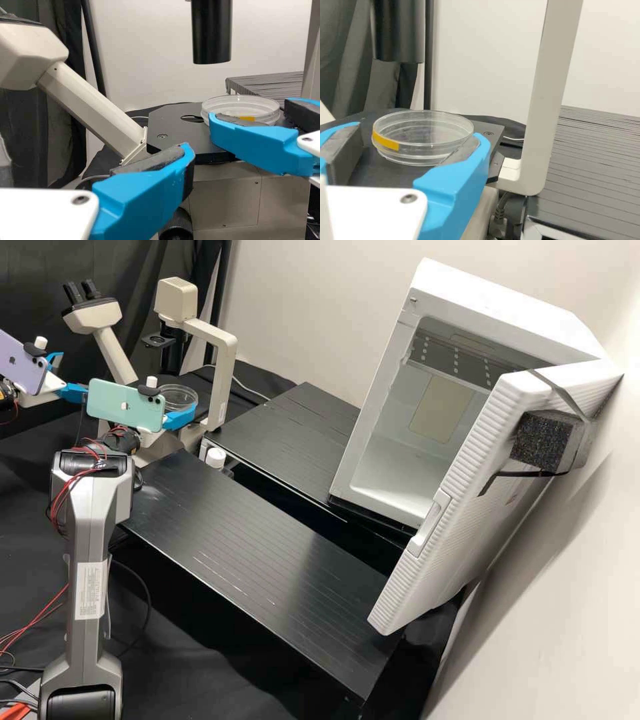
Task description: Move the petri dish to the bench.
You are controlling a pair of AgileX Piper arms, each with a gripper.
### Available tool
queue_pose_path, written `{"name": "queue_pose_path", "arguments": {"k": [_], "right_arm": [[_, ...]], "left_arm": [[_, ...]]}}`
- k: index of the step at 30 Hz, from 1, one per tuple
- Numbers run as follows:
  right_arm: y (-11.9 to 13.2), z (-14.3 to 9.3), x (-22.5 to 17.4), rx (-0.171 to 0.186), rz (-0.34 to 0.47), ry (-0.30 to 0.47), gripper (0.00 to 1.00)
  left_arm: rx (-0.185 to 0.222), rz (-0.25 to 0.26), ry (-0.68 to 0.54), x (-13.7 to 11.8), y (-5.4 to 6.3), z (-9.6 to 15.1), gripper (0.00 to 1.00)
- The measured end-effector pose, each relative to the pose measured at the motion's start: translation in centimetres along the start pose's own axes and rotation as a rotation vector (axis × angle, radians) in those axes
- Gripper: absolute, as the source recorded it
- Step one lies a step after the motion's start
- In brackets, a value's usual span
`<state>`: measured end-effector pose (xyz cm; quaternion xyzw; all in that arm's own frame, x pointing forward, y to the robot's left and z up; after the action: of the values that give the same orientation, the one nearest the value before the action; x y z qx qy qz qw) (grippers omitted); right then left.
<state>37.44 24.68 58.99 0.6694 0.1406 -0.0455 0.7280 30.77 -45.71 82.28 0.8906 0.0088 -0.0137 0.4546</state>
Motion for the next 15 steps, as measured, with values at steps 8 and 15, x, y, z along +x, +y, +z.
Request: {"name": "queue_pose_path", "arguments": {"k": [8,15], "right_arm": [[0.7,-1.1,0.5,-0.020,-0.006,-0.014,1.00],[0.7,-1.5,1.2,-0.022,-0.012,-0.031,1.00]], "left_arm": [[0.000,0.000,0.000,0.0,0.0,0.0,1.00],[0.000,0.000,0.000,0.0,0.0,0.0,1.00]]}}
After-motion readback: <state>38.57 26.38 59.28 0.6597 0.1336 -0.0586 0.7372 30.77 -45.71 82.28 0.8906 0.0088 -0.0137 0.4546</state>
